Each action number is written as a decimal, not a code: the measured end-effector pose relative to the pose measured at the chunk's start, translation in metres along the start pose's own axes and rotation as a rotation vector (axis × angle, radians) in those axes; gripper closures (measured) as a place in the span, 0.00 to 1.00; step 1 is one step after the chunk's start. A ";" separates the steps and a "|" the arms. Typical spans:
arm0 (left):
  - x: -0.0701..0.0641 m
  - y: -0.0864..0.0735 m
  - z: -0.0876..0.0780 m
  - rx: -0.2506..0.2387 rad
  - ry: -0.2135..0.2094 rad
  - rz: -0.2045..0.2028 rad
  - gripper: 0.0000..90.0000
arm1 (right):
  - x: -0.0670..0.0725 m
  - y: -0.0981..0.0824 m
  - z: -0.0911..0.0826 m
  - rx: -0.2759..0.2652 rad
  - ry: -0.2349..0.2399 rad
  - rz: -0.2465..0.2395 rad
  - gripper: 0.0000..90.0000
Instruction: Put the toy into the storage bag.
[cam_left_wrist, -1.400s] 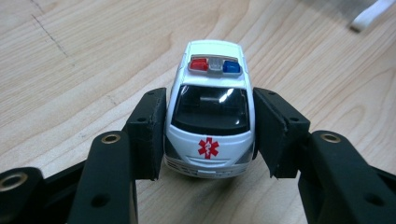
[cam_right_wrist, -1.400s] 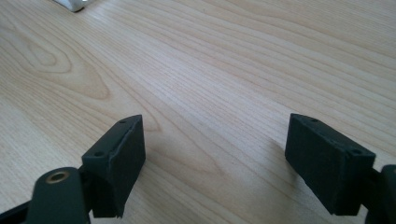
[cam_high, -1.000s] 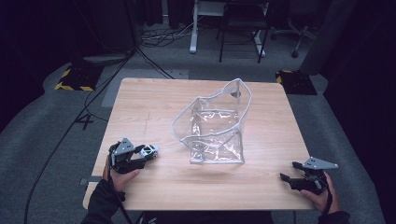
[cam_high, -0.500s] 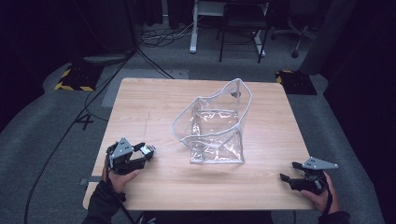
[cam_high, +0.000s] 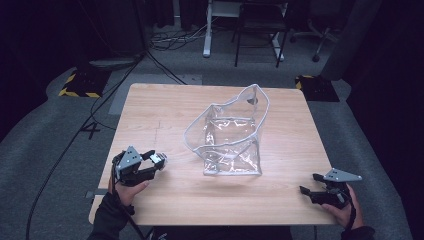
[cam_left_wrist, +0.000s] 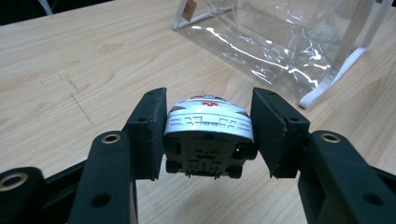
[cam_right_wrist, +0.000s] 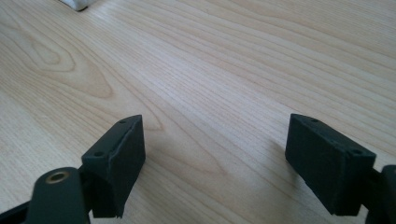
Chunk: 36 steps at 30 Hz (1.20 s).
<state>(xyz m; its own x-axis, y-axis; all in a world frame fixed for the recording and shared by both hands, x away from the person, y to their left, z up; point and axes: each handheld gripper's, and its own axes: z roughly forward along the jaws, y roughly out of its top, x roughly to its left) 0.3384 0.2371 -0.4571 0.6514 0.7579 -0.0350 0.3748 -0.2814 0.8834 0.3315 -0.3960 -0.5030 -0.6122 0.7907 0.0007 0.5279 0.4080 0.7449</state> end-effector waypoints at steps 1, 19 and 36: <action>0.000 0.001 0.000 -0.005 -0.001 0.001 0.54 | 0.000 0.000 0.000 -0.001 0.000 -0.001 0.22; 0.004 0.023 -0.011 -0.039 0.008 0.018 0.54 | 0.000 0.000 0.000 0.000 -0.001 0.001 0.22; 0.029 0.066 -0.009 -0.088 0.040 -0.007 0.54 | 0.000 0.000 0.000 0.000 -0.002 0.001 0.22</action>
<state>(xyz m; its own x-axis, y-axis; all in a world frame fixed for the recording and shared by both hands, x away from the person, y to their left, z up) 0.3758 0.2458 -0.3956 0.6212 0.7833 -0.0245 0.3192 -0.2244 0.9207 0.3313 -0.3959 -0.5031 -0.6108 0.7918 0.0000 0.5281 0.4074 0.7451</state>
